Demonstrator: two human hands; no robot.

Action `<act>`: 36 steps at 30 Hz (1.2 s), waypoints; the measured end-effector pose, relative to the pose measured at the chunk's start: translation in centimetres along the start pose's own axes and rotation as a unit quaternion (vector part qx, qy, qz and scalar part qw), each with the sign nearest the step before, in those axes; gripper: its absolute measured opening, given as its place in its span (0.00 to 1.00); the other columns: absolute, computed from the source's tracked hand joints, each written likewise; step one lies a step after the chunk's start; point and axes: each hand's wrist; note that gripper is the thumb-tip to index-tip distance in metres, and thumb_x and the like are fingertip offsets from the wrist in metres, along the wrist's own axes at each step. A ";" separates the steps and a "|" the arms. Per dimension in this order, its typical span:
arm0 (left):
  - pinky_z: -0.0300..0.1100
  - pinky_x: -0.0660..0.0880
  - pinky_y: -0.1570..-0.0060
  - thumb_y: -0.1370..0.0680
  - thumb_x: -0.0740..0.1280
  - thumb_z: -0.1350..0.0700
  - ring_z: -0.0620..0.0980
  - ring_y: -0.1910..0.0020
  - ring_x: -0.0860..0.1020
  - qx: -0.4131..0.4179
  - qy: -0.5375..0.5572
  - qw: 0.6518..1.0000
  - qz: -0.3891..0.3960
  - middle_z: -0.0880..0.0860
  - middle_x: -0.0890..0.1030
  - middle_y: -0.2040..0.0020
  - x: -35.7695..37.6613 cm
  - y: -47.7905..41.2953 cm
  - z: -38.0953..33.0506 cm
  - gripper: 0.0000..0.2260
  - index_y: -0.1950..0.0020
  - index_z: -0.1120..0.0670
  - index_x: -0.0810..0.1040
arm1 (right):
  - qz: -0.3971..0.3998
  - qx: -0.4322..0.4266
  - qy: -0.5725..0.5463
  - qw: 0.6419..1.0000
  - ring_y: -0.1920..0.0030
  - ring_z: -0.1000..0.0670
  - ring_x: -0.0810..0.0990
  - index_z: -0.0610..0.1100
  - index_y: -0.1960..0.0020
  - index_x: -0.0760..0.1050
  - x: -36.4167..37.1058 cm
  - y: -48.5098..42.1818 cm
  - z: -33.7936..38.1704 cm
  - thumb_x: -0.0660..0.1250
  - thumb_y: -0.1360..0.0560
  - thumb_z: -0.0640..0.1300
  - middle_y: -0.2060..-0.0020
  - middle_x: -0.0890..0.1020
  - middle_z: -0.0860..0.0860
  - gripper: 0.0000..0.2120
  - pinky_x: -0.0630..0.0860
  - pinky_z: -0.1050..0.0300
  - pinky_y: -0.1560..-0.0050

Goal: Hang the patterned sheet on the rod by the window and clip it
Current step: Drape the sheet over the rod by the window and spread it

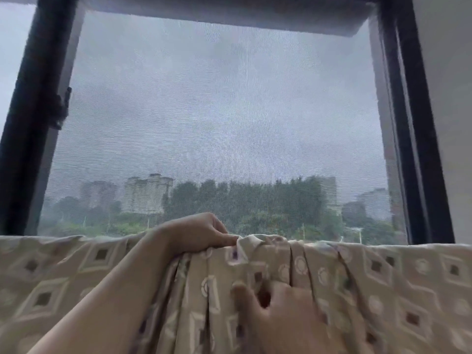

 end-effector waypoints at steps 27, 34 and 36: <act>0.38 0.70 0.63 0.28 0.73 0.47 0.44 0.67 0.74 0.000 0.024 1.000 -0.017 0.48 0.79 0.68 -0.9 -0.5 2.0 0.12 0.61 0.56 0.83 | 0.021 -0.211 0.006 0.977 0.62 0.49 0.75 0.46 0.67 0.69 -1.9 -19.0 1.6 0.62 0.21 0.43 0.66 0.79 0.50 0.16 0.66 0.58 0.60; 0.37 0.77 0.63 0.26 0.68 0.60 0.43 0.67 0.79 -0.117 -0.050 0.989 0.073 0.47 0.83 0.66 -0.4 -2.5 0.8 0.07 0.62 0.54 0.83 | 0.509 -0.050 -0.253 0.821 0.47 0.54 0.82 0.49 0.45 0.79 -3.9 -14.5 0.3 0.49 0.18 0.60 0.47 0.84 0.53 0.23 0.75 0.60 0.42; 0.41 0.77 0.59 0.26 0.67 0.63 0.45 0.68 0.78 -0.150 -0.024 0.984 0.097 0.48 0.82 0.67 0.0 -2.7 0.4 0.05 0.58 0.58 0.83 | 0.547 -0.094 -0.217 0.803 0.44 0.53 0.81 0.50 0.42 0.78 -4.3 -14.4 -0.2 0.59 0.21 0.59 0.42 0.82 0.53 0.18 0.75 0.58 0.40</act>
Point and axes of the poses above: each hand's wrist, its own y-axis away from the middle knuckle, its own x-axis out of the palm, z = x × y
